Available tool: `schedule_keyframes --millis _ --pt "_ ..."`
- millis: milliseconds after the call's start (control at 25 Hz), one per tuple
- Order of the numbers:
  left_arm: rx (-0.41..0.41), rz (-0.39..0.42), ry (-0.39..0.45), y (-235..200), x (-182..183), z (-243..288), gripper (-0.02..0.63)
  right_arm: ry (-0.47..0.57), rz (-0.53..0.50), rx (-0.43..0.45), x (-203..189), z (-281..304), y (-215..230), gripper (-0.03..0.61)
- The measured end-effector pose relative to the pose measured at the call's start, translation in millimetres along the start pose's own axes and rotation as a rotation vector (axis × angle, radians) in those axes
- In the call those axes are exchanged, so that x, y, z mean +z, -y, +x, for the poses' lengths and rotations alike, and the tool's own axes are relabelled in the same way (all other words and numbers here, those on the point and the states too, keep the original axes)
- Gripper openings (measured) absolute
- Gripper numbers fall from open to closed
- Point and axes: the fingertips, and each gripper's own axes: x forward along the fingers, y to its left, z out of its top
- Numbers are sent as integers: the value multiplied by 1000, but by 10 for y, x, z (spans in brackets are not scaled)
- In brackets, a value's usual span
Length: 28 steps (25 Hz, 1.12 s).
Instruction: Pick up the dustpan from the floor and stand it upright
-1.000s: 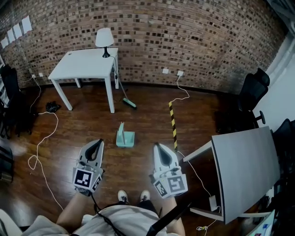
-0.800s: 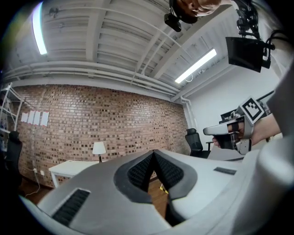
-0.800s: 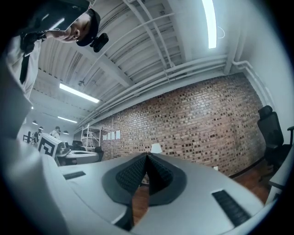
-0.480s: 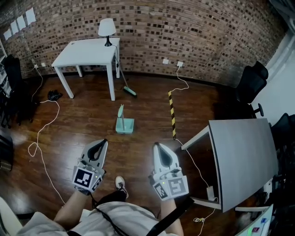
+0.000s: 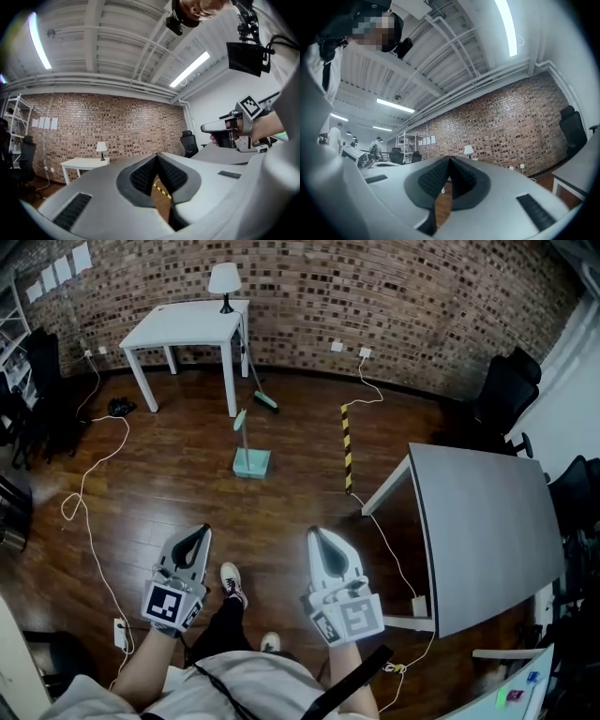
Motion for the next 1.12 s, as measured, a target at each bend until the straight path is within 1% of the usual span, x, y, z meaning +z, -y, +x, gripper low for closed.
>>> schedule_keyframes --millis 80,160,400,520,720,1120 --pt "2 2 -8 205 54 -221 -6 -11 21 -2 -1 -280 -53 -18" --pt "9 6 -10 318 100 -395 -6 -15 37 -5 -10 -481 -109 -18" --pt "11 24 -5 416 228 -645 -6 -7 56 -23 17 -724 -257 -20" --pt "5 36 6 366 296 -713 -6 4 63 -33 46 -734 -357 -20" --pt "6 40 20 242 329 -844 -6 -10 37 -37 15 -724 -557 -20" --pt "-13 36 29 160 305 -889 -6 -18 14 -59 4 -688 -645 -20"
